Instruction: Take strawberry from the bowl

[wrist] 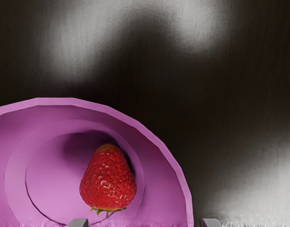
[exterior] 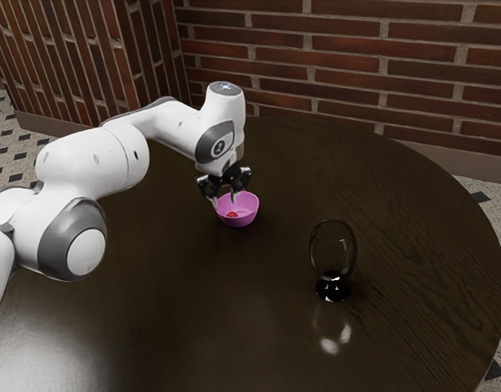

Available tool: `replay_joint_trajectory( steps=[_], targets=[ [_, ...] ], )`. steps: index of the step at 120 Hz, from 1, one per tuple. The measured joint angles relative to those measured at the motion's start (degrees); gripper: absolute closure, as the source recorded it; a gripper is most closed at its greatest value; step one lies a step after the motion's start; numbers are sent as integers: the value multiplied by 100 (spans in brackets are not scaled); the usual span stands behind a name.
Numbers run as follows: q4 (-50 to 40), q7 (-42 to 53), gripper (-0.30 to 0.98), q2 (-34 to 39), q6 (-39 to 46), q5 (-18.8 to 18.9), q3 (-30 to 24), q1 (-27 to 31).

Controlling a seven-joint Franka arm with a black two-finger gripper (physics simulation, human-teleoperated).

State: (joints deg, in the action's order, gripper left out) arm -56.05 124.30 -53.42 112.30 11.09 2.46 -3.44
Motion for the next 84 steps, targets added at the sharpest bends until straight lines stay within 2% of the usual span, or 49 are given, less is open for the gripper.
replay_joint_trajectory(
  steps=[84],
  targets=[
    [-50, 181, 42, -155, 484, -30, -26, -24]
  ],
)
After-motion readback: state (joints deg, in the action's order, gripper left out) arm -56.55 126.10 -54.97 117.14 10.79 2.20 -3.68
